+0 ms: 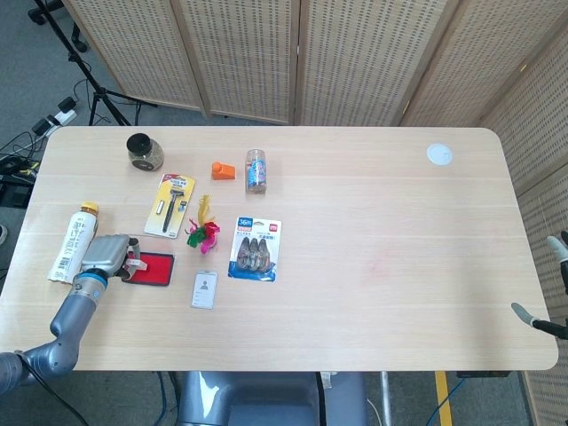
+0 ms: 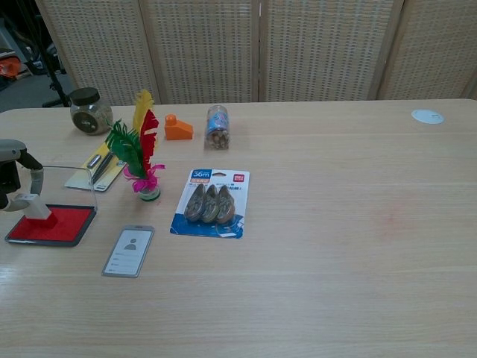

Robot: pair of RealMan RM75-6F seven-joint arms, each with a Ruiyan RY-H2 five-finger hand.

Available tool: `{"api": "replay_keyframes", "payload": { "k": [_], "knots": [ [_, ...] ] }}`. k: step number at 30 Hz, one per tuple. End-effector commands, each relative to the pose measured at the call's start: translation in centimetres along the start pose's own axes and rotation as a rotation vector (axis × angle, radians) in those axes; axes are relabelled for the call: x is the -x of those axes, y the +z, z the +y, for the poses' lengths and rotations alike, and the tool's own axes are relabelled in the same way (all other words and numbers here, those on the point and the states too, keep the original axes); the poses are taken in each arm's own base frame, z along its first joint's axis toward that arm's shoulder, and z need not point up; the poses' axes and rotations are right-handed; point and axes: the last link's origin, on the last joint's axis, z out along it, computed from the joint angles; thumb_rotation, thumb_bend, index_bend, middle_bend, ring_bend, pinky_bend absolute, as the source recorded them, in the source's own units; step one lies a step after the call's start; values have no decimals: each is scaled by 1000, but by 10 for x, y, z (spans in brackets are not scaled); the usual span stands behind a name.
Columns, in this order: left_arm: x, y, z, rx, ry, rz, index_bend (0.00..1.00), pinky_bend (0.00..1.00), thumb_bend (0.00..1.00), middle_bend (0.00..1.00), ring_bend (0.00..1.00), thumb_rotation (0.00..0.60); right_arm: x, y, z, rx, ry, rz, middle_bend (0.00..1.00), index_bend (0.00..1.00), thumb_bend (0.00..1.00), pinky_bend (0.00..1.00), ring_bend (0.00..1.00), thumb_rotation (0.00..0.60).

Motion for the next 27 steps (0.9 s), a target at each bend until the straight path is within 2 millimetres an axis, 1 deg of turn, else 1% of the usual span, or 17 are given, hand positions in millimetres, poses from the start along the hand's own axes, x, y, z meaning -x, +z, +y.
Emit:
{"api": "replay_keyframes", "payload": {
  "k": [1, 27],
  "knots": [
    [2, 1, -1, -5, 7, -4, 599, 972, 403, 998, 951, 600, 0, 0, 0, 0, 1, 1, 0, 23, 0, 0, 0, 600],
    [13, 7, 2, -23, 20, -28, 613, 972, 403, 998, 950, 600, -2, 0, 2, 0, 11, 3, 0, 23, 0, 0, 0, 600]
  ]
}}
